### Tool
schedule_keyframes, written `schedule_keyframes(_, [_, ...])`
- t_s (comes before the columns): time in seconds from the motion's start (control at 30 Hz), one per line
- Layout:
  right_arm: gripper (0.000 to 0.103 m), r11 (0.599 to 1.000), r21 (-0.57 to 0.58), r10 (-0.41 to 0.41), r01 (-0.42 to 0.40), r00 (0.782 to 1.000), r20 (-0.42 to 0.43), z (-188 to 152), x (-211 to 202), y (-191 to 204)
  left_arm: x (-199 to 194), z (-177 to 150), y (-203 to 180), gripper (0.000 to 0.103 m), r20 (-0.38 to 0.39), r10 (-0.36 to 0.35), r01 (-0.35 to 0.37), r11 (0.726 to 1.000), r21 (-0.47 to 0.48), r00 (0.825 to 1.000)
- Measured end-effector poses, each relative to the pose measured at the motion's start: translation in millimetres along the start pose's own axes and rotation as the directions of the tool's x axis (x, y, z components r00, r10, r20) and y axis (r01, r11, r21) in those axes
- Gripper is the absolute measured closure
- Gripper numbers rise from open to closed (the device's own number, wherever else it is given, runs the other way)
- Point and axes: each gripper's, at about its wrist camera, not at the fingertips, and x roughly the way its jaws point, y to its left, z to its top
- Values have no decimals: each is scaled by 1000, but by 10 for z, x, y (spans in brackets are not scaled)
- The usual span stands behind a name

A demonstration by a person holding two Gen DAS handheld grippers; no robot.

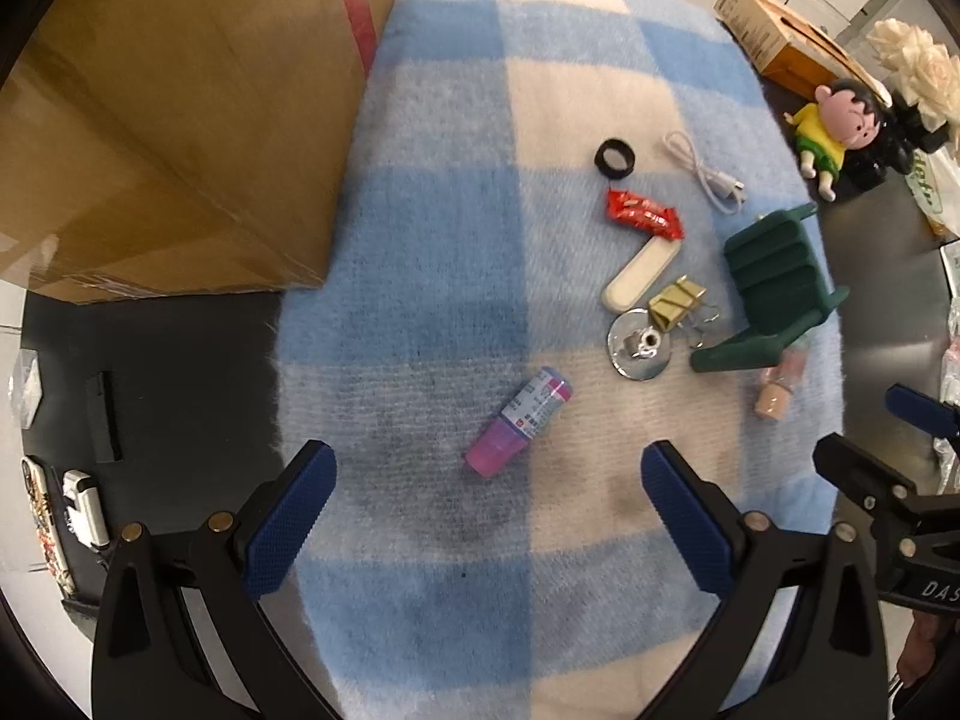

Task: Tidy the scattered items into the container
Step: 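Lower the left tool to the pink-capped tube while the right tool approaches the glass jar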

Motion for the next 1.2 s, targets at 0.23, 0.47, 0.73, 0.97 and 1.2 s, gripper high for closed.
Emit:
schedule_keyframes(0.23, [5,1000,17,-7,7,999,-36,-25,289,-19,192,-66,48,1,4,-5,5,1000,-26,1000])
schedule_keyframes(0.47, [5,999,41,-7,9,999,-47,-36,395,-58,375,-64,32,1,-21,-11,10,999,-39,1000])
schedule_keyframes(0.73, [5,999,46,-9,11,999,-46,-15,443,-104,413,-6,-16,9,-11,-14,14,1000,-22,1000])
schedule_keyframes(0.97, [7,998,61,2,1,999,-46,39,481,-131,454,48,6,27,-25,-41,39,998,-44,999])
schedule_keyframes(1.2, [39,996,86,35,-27,996,-86,85,592,-144,448,67,35,49,-24,-11,10,999,-39,1000])
